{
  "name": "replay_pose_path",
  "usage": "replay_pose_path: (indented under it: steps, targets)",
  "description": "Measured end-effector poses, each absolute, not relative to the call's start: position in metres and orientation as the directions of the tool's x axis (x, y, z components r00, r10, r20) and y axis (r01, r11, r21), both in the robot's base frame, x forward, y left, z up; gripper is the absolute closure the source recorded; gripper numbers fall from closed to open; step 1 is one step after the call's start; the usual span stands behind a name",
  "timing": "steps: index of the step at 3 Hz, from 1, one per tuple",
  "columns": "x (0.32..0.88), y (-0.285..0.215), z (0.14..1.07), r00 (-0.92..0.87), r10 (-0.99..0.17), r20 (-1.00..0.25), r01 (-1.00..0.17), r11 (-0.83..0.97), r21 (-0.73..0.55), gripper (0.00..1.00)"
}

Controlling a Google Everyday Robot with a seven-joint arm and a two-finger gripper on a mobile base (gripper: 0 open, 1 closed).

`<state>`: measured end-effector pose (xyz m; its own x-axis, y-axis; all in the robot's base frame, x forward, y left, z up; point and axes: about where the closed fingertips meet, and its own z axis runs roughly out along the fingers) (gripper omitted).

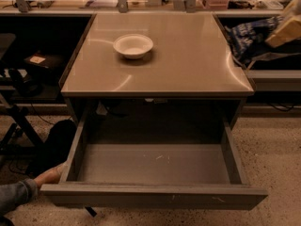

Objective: Place blue chip bag into top drawer

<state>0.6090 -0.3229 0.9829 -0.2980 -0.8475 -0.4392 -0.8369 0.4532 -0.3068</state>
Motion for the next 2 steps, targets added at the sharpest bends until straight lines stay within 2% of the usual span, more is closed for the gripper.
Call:
replay_pose_path:
  steps: [1, 2]
  targets:
    - [0.5808, -0.321, 0.9999, -0.286, -0.843, -0.456, -0.826, 0.458, -0.329, 1.0]
    - [0.5816, -0.3197, 0.9995, -0.285, -0.843, -0.456, -0.827, 0.457, -0.328, 1.0]
